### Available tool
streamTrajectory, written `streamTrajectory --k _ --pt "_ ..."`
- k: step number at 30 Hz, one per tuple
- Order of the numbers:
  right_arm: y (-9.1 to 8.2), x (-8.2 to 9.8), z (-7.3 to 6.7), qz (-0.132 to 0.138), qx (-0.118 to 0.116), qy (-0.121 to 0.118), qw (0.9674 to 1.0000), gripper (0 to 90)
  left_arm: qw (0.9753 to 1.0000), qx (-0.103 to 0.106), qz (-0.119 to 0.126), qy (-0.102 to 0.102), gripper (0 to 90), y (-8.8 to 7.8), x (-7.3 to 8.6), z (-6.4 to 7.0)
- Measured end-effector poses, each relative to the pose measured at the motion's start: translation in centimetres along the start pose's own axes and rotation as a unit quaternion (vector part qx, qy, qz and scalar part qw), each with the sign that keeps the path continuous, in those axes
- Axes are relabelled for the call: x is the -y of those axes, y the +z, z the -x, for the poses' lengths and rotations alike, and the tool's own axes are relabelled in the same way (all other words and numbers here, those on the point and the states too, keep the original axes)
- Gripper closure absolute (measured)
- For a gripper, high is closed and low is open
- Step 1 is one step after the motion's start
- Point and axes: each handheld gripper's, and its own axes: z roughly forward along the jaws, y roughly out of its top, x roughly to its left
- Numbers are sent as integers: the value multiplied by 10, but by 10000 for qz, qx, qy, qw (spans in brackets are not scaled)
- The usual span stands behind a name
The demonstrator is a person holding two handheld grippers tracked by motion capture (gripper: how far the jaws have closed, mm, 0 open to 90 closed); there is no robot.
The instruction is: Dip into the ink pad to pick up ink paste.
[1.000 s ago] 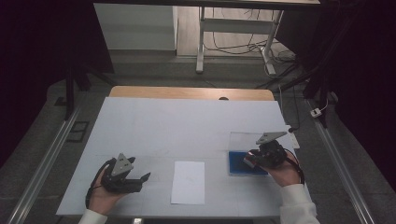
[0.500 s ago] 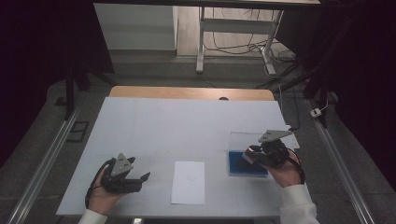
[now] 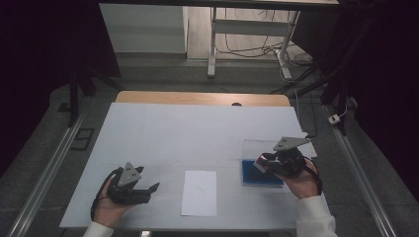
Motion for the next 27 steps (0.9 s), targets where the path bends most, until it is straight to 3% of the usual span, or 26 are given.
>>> streamTrajectory --k 15,27 --pt "6 -3 -9 -141 21 -133 9998 703 9999 46 62 -95 233 -3 1 -3" --pt "20 0 -11 -444 81 -116 9989 702 9998 105 69 -183 232 -2 1 -5"
